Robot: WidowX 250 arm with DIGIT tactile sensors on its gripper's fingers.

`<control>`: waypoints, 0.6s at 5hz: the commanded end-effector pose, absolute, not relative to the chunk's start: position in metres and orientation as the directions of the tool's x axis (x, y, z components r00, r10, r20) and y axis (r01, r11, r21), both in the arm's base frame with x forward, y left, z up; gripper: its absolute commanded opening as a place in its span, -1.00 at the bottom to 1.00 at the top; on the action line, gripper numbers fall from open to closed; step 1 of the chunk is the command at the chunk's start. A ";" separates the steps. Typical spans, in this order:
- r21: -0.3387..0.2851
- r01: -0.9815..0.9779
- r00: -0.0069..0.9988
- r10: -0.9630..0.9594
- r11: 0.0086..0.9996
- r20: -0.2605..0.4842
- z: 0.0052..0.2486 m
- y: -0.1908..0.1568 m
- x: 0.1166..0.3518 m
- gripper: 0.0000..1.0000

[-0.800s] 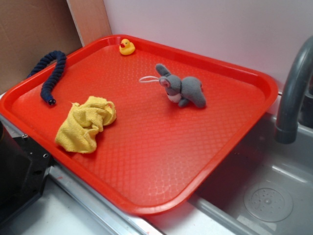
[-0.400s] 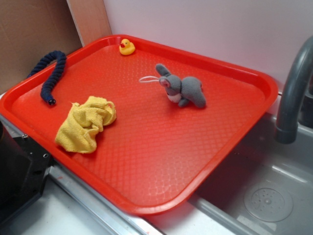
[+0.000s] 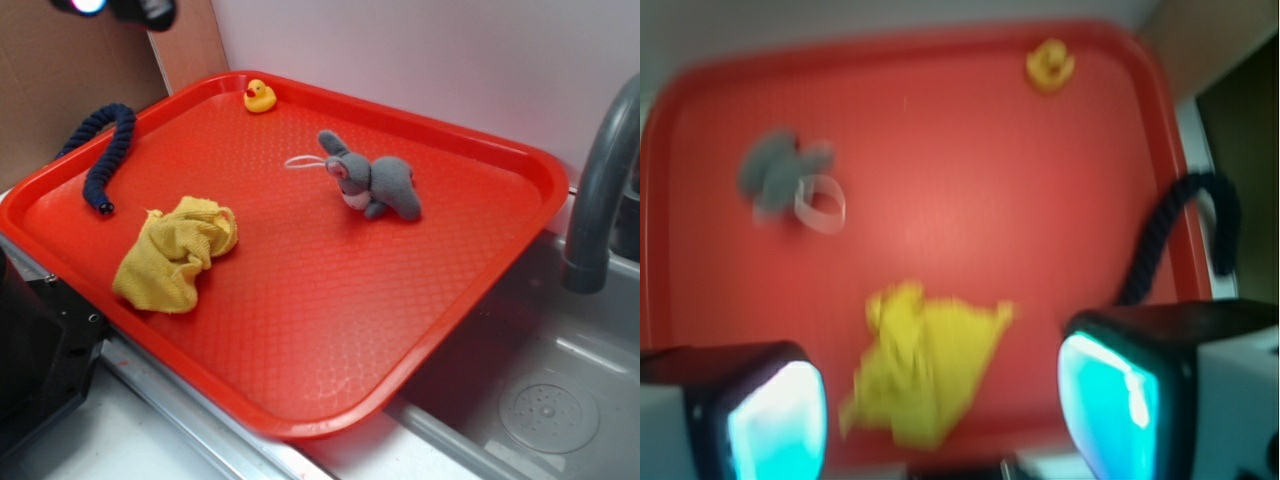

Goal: Grab the yellow duck.

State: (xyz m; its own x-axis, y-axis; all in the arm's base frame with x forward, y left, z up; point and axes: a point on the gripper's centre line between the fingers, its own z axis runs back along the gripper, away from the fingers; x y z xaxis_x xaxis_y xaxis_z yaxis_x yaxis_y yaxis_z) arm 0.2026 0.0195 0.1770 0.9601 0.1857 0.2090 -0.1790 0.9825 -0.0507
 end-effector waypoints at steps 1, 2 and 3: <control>-0.055 -0.293 0.912 0.297 0.954 0.285 0.166 0.056 0.218 1.00; -0.055 -0.293 0.912 0.297 0.954 0.285 0.166 0.056 0.218 1.00; -0.015 -0.430 0.870 0.418 0.903 0.260 0.136 0.078 0.240 1.00</control>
State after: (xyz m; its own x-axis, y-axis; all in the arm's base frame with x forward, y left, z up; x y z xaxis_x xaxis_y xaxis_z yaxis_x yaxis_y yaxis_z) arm 0.2353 0.0668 0.1158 0.8943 0.4041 0.1921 -0.4105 0.9118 -0.0068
